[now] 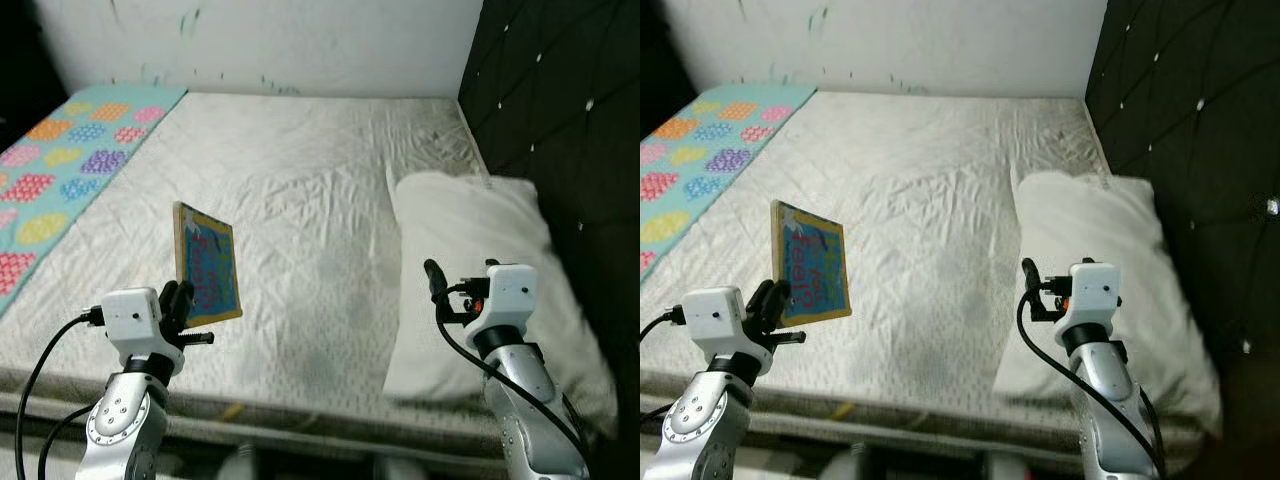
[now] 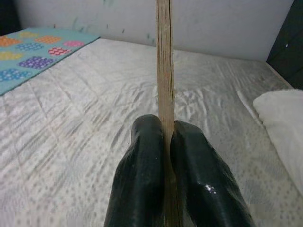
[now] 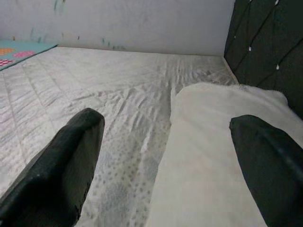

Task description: Clean up the room

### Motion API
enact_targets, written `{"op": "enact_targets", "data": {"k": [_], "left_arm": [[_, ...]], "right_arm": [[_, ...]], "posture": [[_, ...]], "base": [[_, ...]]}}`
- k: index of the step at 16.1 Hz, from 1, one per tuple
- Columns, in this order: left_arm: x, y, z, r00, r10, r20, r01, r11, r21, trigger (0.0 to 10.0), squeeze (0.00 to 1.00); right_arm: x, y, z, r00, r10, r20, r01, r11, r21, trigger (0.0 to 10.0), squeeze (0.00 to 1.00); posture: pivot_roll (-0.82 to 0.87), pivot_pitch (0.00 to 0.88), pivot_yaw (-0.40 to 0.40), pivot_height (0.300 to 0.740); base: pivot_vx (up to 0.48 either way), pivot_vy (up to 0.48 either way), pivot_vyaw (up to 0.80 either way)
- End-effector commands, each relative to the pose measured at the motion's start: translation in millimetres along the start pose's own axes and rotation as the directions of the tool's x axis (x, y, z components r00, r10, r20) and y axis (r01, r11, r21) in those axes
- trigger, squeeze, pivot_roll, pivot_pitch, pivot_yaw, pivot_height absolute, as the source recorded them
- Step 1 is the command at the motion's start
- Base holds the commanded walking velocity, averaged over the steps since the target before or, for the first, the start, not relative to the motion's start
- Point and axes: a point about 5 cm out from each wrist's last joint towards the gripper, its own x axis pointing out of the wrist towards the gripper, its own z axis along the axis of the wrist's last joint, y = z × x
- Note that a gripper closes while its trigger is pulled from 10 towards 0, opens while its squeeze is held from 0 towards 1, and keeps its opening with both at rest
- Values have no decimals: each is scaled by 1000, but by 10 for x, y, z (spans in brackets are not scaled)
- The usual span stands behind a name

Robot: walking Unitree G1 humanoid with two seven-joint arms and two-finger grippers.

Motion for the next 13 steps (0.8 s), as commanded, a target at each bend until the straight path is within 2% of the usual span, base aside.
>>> {"op": "enact_targets", "data": {"k": [1,11,13], "left_arm": [[24,-5,83,999,-6,41,6,1000,5,10000,0],[24,-63,136,995,-54,81,55,998,-15,10000,0],[20,-73,138,995,-62,84,63,998,-14,10000,0]], "right_arm": [[0,18,8,1000,13,5,-13,1000,6,10000,0],[29,36,10,999,36,12,-35,999,-12,10000,0],[32,36,6,999,37,12,-37,999,-13,10000,0]], "posture": [[-197,47,40,626],[-197,49,39,626],[-194,53,36,626]], "base": [[0,0,0],[0,0,0],[289,0,0]]}}
